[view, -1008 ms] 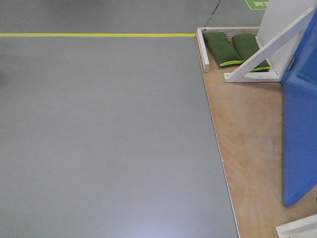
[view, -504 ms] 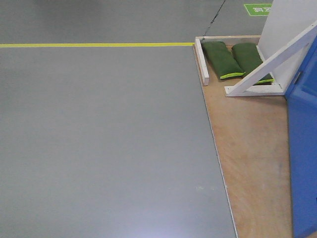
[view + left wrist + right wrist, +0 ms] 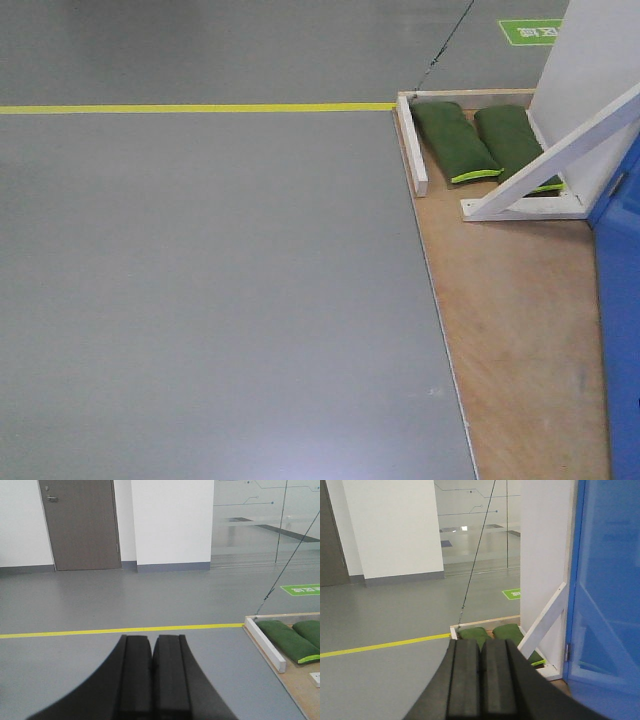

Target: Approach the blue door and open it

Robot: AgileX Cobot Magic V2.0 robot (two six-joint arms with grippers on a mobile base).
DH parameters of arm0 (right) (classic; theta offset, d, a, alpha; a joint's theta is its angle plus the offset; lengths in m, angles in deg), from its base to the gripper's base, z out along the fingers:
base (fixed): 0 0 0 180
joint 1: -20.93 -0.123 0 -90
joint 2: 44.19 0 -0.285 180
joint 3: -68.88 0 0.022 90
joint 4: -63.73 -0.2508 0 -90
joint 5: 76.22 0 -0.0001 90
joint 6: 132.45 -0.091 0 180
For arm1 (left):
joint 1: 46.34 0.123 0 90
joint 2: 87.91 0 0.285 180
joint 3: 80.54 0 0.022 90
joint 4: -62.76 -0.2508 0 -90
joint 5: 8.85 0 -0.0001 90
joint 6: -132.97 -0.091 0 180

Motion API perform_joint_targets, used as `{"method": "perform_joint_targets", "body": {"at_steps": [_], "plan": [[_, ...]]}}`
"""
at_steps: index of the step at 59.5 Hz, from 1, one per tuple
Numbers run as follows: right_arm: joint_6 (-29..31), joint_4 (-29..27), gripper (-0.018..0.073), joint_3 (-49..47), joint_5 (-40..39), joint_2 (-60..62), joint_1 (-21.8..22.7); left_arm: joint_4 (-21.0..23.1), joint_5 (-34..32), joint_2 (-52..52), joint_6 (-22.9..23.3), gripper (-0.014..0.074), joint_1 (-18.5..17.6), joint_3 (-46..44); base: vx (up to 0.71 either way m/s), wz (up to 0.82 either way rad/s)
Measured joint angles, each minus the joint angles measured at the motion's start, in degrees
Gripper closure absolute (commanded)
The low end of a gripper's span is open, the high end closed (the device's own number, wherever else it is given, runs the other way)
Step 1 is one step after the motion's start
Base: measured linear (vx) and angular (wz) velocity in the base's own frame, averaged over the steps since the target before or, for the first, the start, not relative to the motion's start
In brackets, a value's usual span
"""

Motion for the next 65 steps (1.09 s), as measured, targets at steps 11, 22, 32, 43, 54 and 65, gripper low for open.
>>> {"method": "perform_joint_targets", "body": {"at_steps": [11, 22, 32, 43, 54, 65], "plan": [[0.0, 0.0, 0.0561, 0.0, 0.0, 0.0, 0.0, 0.0, 0.0, 0.0, 0.0, 0.0524, 0.0, 0.0, 0.08, -0.02], [0.0, 0.0, 0.0561, 0.0, 0.0, 0.0, 0.0, 0.0, 0.0, 0.0, 0.0, 0.0524, 0.0, 0.0, 0.03, 0.00], [0.0, 0.0, 0.0561, 0.0, 0.0, 0.0, 0.0, 0.0, 0.0, 0.0, 0.0, 0.0524, 0.0, 0.0, 0.00, 0.00], [0.0, 0.0, 0.0561, 0.0, 0.0, 0.0, 0.0, 0.0, 0.0, 0.0, 0.0, 0.0524, 0.0, 0.0, 0.00, 0.00], [0.0, 0.0, 0.0561, 0.0, 0.0, 0.0, 0.0, 0.0, 0.0, 0.0, 0.0, 0.0524, 0.0, 0.0, 0.00, 0.00], [0.0, 0.0, 0.0561, -1.2, 0.7, 0.0, 0.0, 0.0, 0.0, 0.0, 0.0, 0.0524, 0.0, 0.0, 0.00, 0.00]]}}
